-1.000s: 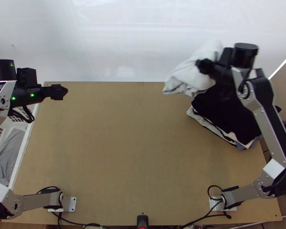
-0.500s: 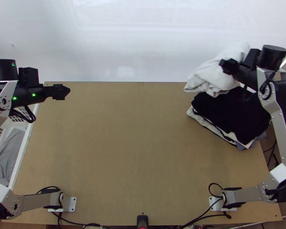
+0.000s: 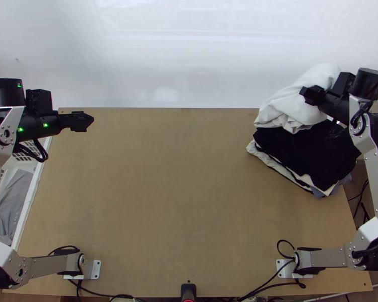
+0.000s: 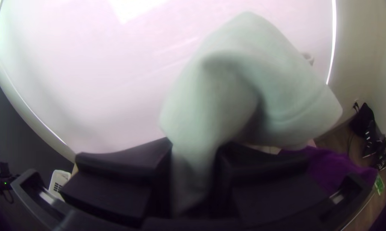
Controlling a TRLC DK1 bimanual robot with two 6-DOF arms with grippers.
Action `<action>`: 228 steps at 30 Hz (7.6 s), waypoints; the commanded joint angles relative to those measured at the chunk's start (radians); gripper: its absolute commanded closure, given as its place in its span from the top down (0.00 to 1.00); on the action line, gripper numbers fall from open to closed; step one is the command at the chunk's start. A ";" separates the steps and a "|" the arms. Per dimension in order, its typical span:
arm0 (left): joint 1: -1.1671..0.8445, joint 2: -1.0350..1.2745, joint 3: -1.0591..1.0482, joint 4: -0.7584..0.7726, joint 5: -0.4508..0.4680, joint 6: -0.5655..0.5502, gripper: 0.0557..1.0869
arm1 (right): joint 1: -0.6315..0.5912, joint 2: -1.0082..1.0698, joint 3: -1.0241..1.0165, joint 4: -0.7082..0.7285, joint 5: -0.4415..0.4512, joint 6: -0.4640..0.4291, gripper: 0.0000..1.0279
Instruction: Fold the t-shirt
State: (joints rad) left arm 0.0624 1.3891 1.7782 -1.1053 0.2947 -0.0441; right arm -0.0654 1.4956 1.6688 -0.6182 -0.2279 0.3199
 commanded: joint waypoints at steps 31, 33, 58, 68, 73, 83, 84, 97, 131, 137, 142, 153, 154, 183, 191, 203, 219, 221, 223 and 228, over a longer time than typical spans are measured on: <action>0.011 -0.001 0.027 -0.001 0.000 0.012 0.96 | -0.335 -0.066 -0.385 0.086 0.055 -0.133 0.85; 0.011 0.001 0.029 -0.001 0.000 0.010 0.96 | -0.341 -0.083 -0.388 0.086 0.105 -0.162 0.96; 0.007 0.021 0.075 -0.001 0.004 0.012 0.96 | -0.347 -0.353 -0.466 0.084 0.294 -0.269 0.96; 0.010 0.019 0.075 -0.010 0.003 0.007 0.96 | -0.223 -0.294 -0.629 0.584 0.303 -0.347 0.96; 0.013 0.018 0.073 -0.011 0.003 0.004 0.96 | -0.182 -0.198 -0.681 0.857 0.320 -0.390 0.96; 0.013 0.008 0.070 -0.028 0.003 0.000 0.96 | -0.195 0.031 -0.951 1.141 0.332 -0.381 0.96; 0.013 0.008 0.070 -0.028 0.003 0.000 0.96 | -0.195 0.046 -0.969 1.158 0.334 -0.369 0.96; -0.004 0.011 0.067 -0.039 0.003 -0.005 0.96 | -0.182 0.149 -1.109 1.347 0.378 -0.354 0.96; -0.010 -0.021 0.069 -0.021 0.003 -0.028 0.96 | 0.121 0.040 -0.745 1.276 0.423 -0.423 0.96; -0.013 -0.019 0.066 -0.019 0.003 -0.034 0.96 | 0.128 0.219 -0.843 1.402 0.524 -0.407 0.96; -0.021 -0.025 0.040 -0.019 0.003 -0.045 0.96 | 0.142 0.265 -0.942 1.525 0.555 -0.406 0.96; -0.021 -0.036 0.046 -0.001 0.003 -0.048 0.96 | 0.141 0.244 -0.978 1.569 0.588 -0.401 0.96; -0.021 -0.036 0.049 0.001 0.003 -0.048 0.96 | 0.141 0.199 -0.971 1.568 0.588 -0.406 0.96; -0.024 -0.062 -0.013 0.078 0.001 -0.085 0.96 | -0.212 0.285 -0.985 1.606 0.501 -0.303 0.96; -0.024 -0.081 -0.048 0.084 0.000 -0.085 0.96 | -0.212 0.327 -0.985 1.608 0.503 -0.283 0.96; -0.009 -0.187 -0.188 0.242 -0.035 -0.094 0.96 | -0.189 -0.094 -0.995 1.600 0.501 -0.323 0.96; -0.007 -0.762 -0.856 0.869 -0.276 -0.069 0.95 | 0.041 -0.989 -1.067 1.592 0.295 -0.341 0.96; -0.003 -0.849 -0.950 0.970 -0.324 -0.063 0.95 | 0.045 -1.060 -1.121 1.592 0.256 -0.347 0.96; -0.003 -0.921 -1.031 1.024 -0.336 -0.043 0.95 | 0.047 -1.123 -1.184 1.591 0.234 -0.351 0.96; -0.001 -1.049 -1.241 1.237 -0.341 0.082 0.95 | 0.073 -1.275 -1.402 1.588 0.153 -0.390 0.96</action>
State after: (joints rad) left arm 0.0582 0.5365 0.8116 -0.1154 -0.0063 -0.0700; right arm -0.0315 0.4404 0.4885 0.9752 0.0242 -0.0322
